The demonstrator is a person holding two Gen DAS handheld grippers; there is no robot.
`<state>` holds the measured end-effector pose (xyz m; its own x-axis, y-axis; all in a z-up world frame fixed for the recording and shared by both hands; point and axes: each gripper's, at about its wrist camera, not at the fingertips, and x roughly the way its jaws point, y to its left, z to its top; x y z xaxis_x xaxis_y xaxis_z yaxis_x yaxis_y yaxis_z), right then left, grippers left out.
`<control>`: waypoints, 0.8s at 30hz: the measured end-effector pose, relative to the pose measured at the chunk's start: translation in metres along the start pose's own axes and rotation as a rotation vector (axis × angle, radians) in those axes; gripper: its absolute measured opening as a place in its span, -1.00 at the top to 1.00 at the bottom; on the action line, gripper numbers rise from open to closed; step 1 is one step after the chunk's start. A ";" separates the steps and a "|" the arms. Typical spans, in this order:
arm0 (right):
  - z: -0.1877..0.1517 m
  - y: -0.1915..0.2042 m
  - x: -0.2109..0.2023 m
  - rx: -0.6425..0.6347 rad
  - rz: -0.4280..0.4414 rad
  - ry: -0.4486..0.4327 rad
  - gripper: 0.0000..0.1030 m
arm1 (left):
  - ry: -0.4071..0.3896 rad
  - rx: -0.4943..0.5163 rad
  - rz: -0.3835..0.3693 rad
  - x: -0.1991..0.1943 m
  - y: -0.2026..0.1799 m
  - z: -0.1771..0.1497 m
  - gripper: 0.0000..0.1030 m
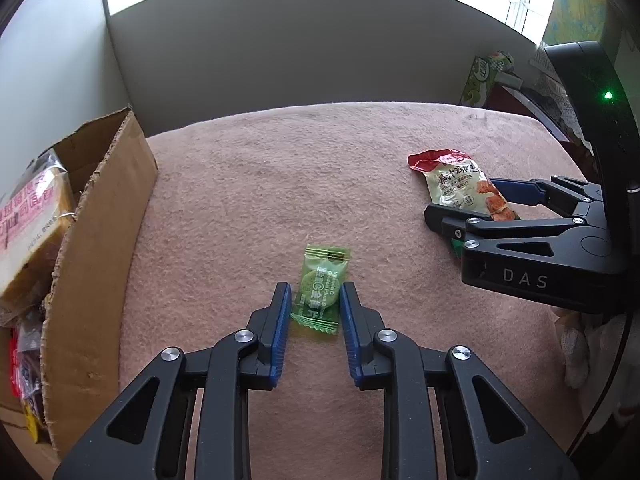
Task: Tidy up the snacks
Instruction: 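Grasp the green candy with the left gripper while the right grasps the snack pouch, then carry the green candy and snack pouch over the cardboard box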
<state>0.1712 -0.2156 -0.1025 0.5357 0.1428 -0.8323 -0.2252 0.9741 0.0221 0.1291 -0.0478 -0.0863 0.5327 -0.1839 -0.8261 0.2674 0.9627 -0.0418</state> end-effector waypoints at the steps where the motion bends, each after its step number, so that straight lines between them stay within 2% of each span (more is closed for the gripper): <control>1: -0.001 -0.002 -0.001 0.005 0.007 -0.001 -0.36 | -0.001 -0.004 -0.003 0.000 0.001 0.000 0.56; 15: -0.006 -0.021 -0.013 0.025 0.050 -0.019 -0.26 | -0.011 -0.037 -0.013 -0.004 0.008 -0.001 0.57; 24: -0.006 -0.014 -0.019 0.028 0.070 -0.041 -0.23 | -0.036 -0.045 -0.024 -0.013 0.008 0.001 0.57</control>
<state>0.1594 -0.2327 -0.0900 0.5523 0.2175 -0.8048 -0.2405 0.9659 0.0960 0.1250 -0.0381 -0.0748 0.5550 -0.2132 -0.8041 0.2442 0.9658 -0.0875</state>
